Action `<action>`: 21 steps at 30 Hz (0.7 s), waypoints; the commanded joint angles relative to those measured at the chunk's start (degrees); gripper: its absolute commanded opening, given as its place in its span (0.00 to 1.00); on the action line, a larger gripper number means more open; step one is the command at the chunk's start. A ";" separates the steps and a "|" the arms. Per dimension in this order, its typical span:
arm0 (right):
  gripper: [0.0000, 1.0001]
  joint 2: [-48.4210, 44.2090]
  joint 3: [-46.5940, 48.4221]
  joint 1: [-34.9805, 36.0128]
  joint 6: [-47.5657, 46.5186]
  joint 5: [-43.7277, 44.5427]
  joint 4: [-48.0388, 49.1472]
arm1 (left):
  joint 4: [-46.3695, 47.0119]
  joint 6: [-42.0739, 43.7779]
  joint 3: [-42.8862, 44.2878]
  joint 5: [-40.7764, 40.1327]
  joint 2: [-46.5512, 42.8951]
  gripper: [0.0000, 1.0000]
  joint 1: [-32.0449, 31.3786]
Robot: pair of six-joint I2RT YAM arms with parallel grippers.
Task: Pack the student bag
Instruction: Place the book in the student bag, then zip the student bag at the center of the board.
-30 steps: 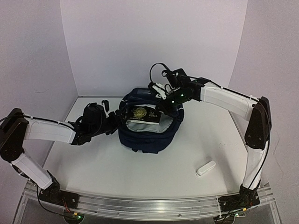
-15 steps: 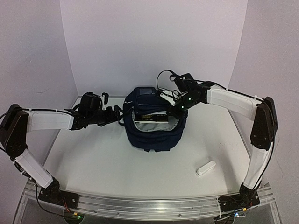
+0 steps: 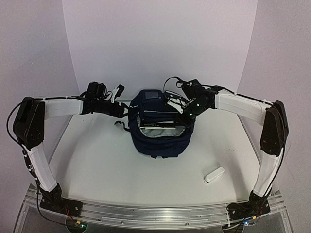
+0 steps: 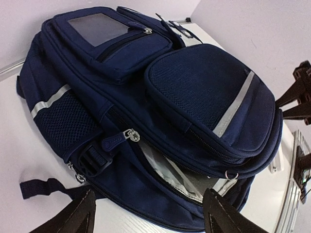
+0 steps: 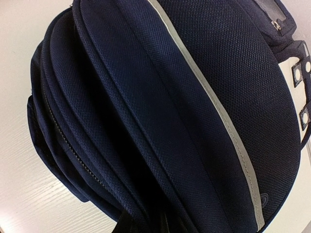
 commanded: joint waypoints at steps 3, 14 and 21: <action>0.13 0.54 1.63 -0.70 2.40 -1.16 -4.91 | -14.97 20.70 10.40 9.79 6.65 0.72 2.36; 0.12 1.02 2.14 -0.73 1.36 -2.44 -7.05 | -23.56 35.19 22.00 18.64 17.70 0.58 5.05; 0.12 1.92 2.94 -0.72 1.87 -3.98 -8.68 | -22.93 38.63 26.68 19.44 21.27 0.53 5.09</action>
